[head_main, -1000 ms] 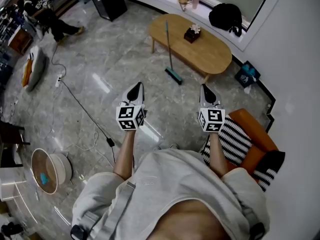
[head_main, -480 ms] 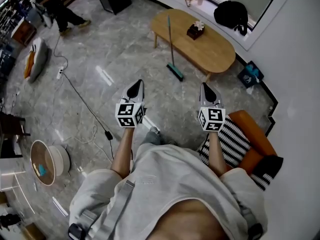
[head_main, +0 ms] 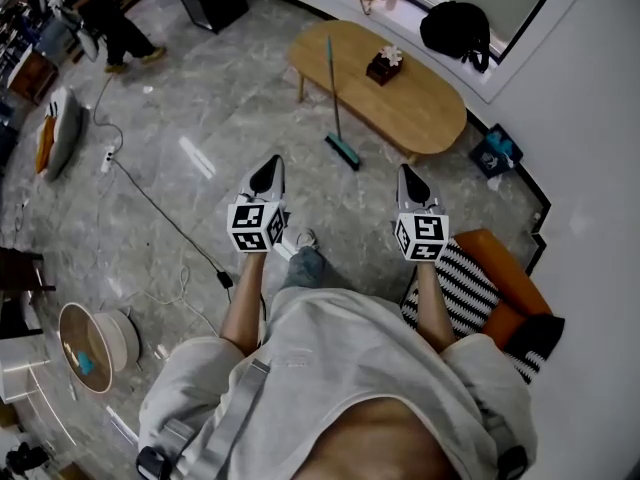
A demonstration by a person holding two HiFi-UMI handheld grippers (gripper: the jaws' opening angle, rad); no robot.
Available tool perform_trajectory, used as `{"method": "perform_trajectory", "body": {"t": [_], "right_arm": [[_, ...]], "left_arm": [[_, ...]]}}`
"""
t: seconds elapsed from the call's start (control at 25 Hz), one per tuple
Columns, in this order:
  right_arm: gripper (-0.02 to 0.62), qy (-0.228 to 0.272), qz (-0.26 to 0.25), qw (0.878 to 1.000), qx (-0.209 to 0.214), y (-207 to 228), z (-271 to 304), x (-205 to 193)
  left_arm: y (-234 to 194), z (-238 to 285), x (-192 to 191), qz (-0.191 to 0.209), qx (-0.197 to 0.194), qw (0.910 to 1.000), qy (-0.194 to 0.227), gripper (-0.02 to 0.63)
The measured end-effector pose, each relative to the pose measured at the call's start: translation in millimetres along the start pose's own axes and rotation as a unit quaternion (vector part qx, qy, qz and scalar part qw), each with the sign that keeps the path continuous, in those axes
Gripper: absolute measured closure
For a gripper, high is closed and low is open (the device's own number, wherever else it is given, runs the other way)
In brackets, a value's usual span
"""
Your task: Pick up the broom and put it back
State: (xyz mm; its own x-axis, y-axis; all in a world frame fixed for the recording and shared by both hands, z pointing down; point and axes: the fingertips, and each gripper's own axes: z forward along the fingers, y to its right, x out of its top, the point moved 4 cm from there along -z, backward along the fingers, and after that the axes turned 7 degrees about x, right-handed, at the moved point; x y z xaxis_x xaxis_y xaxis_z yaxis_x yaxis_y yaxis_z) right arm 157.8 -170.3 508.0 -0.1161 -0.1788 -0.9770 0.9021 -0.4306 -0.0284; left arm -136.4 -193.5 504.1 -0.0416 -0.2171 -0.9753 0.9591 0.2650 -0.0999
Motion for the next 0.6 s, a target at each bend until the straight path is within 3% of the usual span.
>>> {"method": "perform_trajectory", "body": {"t": [0.6], "right_arm": [[0.592,0.045,-0.018,0.999,-0.013,17,40,26]], "left_arm": [[-7,44,29,0.023,-0.014,0.9986,0.044,0.604]]}}
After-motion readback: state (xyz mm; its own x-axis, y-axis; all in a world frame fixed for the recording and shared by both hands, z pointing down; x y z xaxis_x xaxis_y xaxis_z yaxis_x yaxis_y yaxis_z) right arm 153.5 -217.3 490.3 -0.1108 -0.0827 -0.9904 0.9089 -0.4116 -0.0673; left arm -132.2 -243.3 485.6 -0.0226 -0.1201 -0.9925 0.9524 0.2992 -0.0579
